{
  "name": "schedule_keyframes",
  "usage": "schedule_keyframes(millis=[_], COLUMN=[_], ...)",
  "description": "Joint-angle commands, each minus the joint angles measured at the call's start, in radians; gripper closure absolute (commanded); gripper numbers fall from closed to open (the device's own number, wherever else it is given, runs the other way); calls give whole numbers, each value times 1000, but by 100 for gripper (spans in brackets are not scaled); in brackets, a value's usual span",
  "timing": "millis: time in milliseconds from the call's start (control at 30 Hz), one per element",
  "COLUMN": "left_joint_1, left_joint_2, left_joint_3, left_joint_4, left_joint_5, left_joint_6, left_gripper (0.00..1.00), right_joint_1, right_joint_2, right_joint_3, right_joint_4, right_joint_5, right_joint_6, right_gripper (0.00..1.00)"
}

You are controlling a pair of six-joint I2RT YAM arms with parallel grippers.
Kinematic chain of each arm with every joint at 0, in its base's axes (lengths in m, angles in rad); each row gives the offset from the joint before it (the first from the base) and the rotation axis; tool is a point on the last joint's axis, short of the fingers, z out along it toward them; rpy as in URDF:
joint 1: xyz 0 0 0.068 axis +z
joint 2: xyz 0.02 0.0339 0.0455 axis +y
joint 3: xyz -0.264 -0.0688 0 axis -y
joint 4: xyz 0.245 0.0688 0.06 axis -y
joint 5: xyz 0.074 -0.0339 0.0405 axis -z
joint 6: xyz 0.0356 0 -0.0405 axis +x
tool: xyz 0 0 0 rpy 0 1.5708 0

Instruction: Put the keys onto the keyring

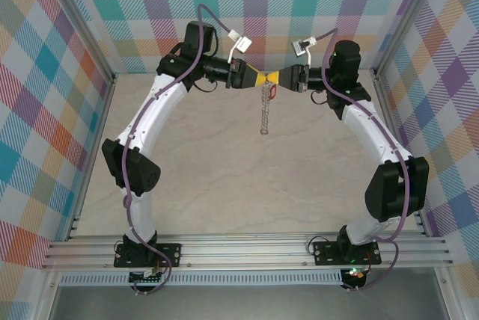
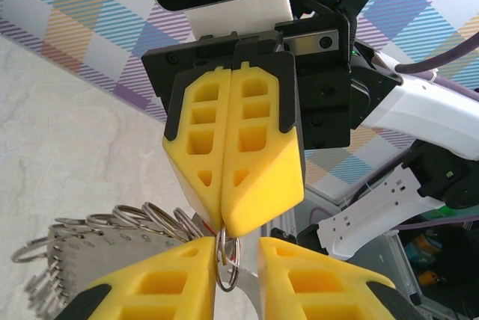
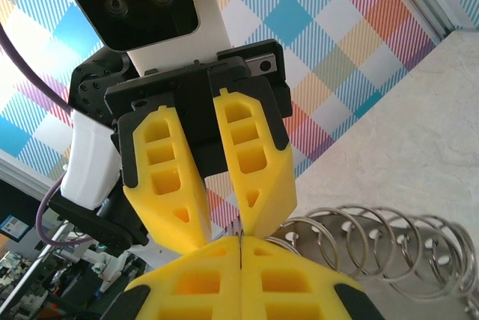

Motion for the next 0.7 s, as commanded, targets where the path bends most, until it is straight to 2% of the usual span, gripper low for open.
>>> schedule_keyframes(millis=[0,233,300,433,533,667], left_joint_1=[-16,-26,-26,-24,-25,-26], left_joint_2=[5,4,0,-9,-22,-29], left_joint_3=[32,35,33,30,22,23], left_joint_4=[-4,-9,-23,-10,16,28], left_joint_5=[49,48,21,-22,-39,-32], left_joint_6=[17,20,33,29,15,6], left_gripper=[77,77,68,57,57,64], right_joint_1=[-8,-8,-8,-11,-15,-21], right_joint_2=[15,15,11,7,3,-2], right_joint_3=[-8,-12,-17,-21,-28,-35], right_joint_4=[49,54,56,53,53,57], right_joint_5=[15,17,19,21,23,26], right_joint_6=[2,7,7,4,4,5], right_gripper=[100,100,100,100,100,100])
